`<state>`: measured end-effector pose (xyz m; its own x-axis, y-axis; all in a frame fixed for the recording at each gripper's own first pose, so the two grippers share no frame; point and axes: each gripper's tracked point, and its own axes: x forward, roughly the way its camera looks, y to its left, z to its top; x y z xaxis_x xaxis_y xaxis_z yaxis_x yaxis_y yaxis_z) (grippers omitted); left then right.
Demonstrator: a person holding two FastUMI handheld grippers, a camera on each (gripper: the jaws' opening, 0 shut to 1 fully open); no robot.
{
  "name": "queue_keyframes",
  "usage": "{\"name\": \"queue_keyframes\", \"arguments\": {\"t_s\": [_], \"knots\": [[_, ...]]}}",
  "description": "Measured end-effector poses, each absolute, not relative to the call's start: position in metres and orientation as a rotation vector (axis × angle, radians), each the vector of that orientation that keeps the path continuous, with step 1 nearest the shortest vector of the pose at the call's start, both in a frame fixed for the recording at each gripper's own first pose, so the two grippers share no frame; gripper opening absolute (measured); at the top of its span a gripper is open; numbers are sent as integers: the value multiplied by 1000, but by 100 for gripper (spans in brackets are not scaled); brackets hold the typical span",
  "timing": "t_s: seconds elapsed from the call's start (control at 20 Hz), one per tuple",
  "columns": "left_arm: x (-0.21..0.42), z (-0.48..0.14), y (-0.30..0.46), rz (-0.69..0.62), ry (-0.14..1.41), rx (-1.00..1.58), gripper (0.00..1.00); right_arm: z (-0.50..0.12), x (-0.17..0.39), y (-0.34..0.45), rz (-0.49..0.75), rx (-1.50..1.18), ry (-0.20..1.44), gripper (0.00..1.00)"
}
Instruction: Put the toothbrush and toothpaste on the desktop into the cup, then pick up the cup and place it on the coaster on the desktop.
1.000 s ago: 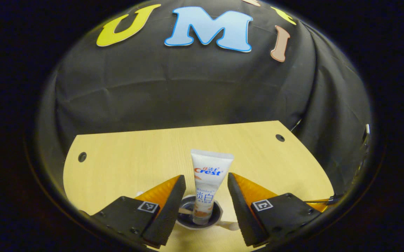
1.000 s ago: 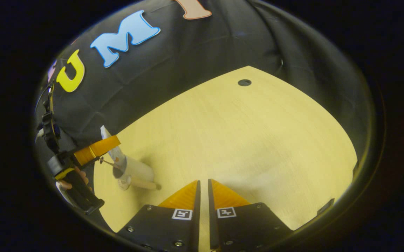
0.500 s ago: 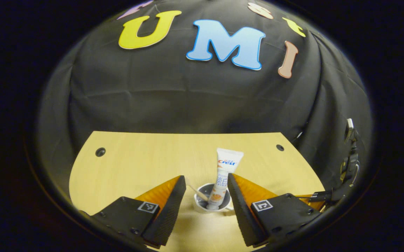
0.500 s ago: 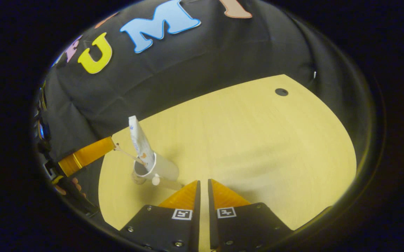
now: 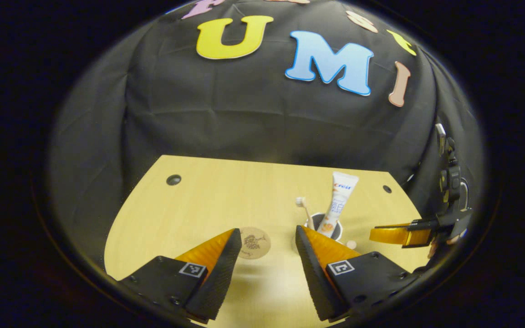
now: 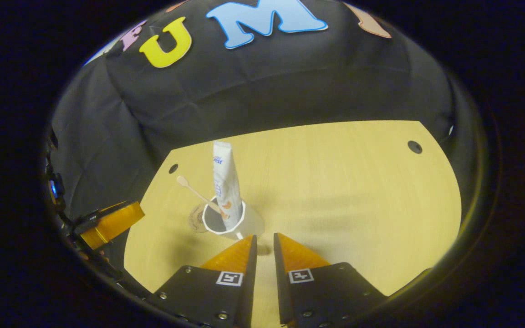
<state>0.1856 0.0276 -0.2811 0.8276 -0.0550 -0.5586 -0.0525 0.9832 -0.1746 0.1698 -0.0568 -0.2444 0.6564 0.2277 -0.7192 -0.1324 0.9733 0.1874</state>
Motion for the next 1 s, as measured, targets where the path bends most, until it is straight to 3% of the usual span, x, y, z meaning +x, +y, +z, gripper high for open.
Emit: {"name": "queue_keyframes", "arguments": {"t_s": [0.05, 0.1, 0.25, 0.3, 0.35, 0.5, 0.55, 0.6, 1.0], "knots": [[178, -285, 35, 20, 606, -196, 82, -247, 171, -51, 229, 103, 841, 17], [169, -290, 43, 40, 614, -204, 82, -250, 172, -47, 249, 79, 851, 22], [145, -298, 58, 89, 634, -220, 82, -257, 169, -37, 303, -12, 882, 22], [137, -299, 63, 102, 638, -226, 82, -260, 166, -30, 343, -28, 898, 23], [131, -301, 68, 116, 641, -231, 82, -262, 162, -29, 359, -59, 913, 33], [111, -307, 81, 159, 657, -252, 82, -274, 161, -25, 395, -157, 931, 39], [106, -310, 84, 170, 663, -258, 82, -279, 160, -21, 405, -170, 940, 31], [101, -312, 87, 181, 668, -261, 82, -284, 162, -18, 409, -181, 949, 38], [67, -314, 110, 262, 683, -288, 82, -313, 178, -13, 420, -248, 1008, 39]]}}
